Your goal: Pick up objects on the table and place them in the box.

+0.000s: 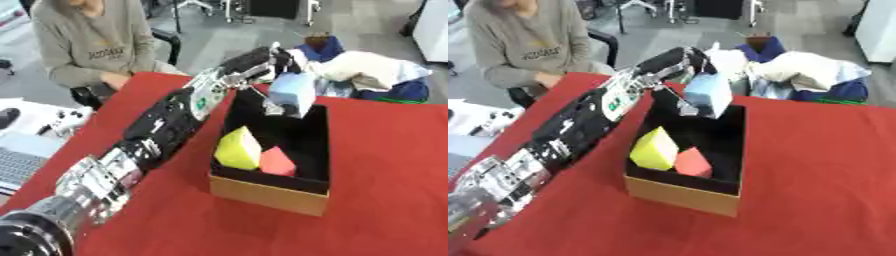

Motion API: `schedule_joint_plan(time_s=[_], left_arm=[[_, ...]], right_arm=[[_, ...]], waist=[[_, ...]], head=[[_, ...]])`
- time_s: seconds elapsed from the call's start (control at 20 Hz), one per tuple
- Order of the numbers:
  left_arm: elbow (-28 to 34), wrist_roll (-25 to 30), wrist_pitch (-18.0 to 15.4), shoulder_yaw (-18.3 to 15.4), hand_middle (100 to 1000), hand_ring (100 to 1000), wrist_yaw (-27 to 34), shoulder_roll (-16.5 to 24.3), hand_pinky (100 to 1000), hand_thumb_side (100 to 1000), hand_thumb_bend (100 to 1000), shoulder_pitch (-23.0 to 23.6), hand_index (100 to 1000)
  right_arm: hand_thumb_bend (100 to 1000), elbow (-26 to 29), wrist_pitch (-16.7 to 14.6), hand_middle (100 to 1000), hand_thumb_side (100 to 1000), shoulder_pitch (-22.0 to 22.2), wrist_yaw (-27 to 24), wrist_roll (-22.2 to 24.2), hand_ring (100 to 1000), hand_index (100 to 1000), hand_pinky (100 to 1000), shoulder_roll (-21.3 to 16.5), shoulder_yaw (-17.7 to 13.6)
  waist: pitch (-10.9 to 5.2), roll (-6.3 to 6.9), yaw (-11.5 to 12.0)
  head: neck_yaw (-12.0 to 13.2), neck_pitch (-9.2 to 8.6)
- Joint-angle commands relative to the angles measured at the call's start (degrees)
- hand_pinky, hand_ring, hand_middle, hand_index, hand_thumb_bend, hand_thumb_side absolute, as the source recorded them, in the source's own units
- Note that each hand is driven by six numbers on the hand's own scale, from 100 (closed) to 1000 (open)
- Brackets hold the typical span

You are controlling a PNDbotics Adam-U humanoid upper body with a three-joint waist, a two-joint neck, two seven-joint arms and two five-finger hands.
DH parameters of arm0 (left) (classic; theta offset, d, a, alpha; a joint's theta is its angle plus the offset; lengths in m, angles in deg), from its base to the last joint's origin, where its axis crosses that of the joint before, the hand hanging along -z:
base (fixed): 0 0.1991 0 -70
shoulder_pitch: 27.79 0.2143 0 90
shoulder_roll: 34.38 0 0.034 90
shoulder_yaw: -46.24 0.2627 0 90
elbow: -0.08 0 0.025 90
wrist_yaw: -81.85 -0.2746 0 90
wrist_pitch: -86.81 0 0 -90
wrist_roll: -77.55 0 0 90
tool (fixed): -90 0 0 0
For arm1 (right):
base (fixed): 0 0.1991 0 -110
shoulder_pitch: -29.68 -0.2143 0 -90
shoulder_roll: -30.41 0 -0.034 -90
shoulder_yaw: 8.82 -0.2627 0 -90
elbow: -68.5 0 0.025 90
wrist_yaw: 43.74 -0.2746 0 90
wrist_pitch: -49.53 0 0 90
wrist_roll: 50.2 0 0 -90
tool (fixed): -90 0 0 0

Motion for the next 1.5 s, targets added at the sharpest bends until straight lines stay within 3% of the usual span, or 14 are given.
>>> schedule_joint_plan(time_s=[0.05, 0.1, 0.15, 0.2, 0.4, 0.8, 0.9, 0.95, 1.05, 1.15, 1.35, 1.5], left_arm=[[0.3, 1.7, -1.4, 0.3, 637, 606, -0.9, 0.4, 667, 775, 153, -0.8, 815], [0.6, 2.2, -1.9, 0.5, 658, 622, -0.6, 0.3, 678, 815, 176, -0.6, 818], [0.9, 2.7, -2.3, 0.7, 731, 687, -0.4, 0.2, 720, 962, 227, -0.3, 836], [1.4, 3.3, -2.6, 0.8, 766, 727, 0.0, 0.2, 743, 1000, 269, 0.1, 847], [4.4, 5.1, -2.4, 1.0, 843, 805, 2.0, 0.7, 798, 1000, 293, 1.4, 888], [8.5, 11.5, -1.6, 0.9, 925, 875, 1.1, 2.2, 863, 1000, 282, 3.6, 959], [8.6, 13.3, -2.3, 0.9, 940, 892, -0.3, 2.4, 881, 1000, 407, 3.8, 969], [8.6, 14.1, -2.9, 0.9, 951, 901, -1.1, 2.5, 886, 1000, 574, 3.9, 978], [9.0, 15.7, -4.3, 0.9, 971, 918, -2.9, 2.7, 890, 1000, 757, 4.0, 1000], [9.4, 17.3, -5.9, 0.8, 986, 931, -4.8, 3.0, 887, 1000, 834, 4.2, 1000], [9.2, 18.3, -7.2, 0.1, 985, 927, -6.5, 3.2, 873, 1000, 837, 4.5, 1000], [10.0, 17.2, -7.3, -0.4, 976, 915, -4.8, 3.5, 861, 1000, 781, 5.1, 1000]], right_arm=[[100, 1.3, -9.2, 732, 657, -0.9, -0.4, 9.5, 707, 946, 831, -1.2, -0.3], [100, 1.2, -9.2, 732, 657, -0.9, -0.4, 9.5, 707, 946, 831, -1.2, -0.4], [100, 1.2, -9.2, 732, 657, -0.8, -0.4, 9.5, 707, 946, 831, -1.3, -0.4], [100, 1.2, -9.1, 731, 657, -0.6, -0.4, 9.5, 707, 946, 831, -1.3, -0.4], [100, 1.1, -9.0, 729, 658, -0.1, -0.3, 9.5, 705, 945, 831, -1.3, -0.6], [100, 1.0, -8.8, 728, 657, 0.7, -0.2, 9.5, 706, 945, 831, -1.3, -0.8], [100, 1.0, -8.8, 728, 657, 0.8, -0.2, 9.4, 706, 946, 831, -1.3, -0.8], [100, 0.9, -8.8, 728, 656, 0.8, -0.3, 9.4, 706, 946, 831, -1.3, -0.8], [100, 0.9, -8.8, 728, 656, 0.8, -0.3, 9.4, 706, 946, 831, -1.3, -0.8], [100, 0.9, -8.9, 728, 656, 0.9, -0.3, 9.4, 706, 947, 831, -1.4, -0.8], [100, 0.8, -8.8, 728, 656, 1.0, -0.3, 9.5, 706, 947, 831, -1.3, -0.8], [100, 0.7, -8.8, 725, 654, 1.4, -0.3, 9.5, 706, 947, 831, -1.4, -0.8]], waist=[[-1.09, -0.09, -0.1], [-1.12, -0.09, -0.1], [-1.18, -0.11, 0.0], [-1.26, -0.15, 0.1], [-1.71, -0.33, 0.8], [-2.46, -0.86, 1.8], [-2.58, -0.97, 1.9], [-2.62, -1.02, 1.9], [-2.69, -1.09, 2.0], [-2.75, -1.15, 2.1], [-2.96, -1.23, 2.3], [-3.39, -1.45, 2.8]], head=[[0.4, -0.43], [0.4, -0.38], [0.4, -0.31], [0.3, -0.22], [0.2, 0.12], [0.1, 0.4], [0.1, 0.42], [0.1, 0.39], [0.1, 0.36], [0.1, 0.37], [0.1, 0.41], [0.1, 0.65]])
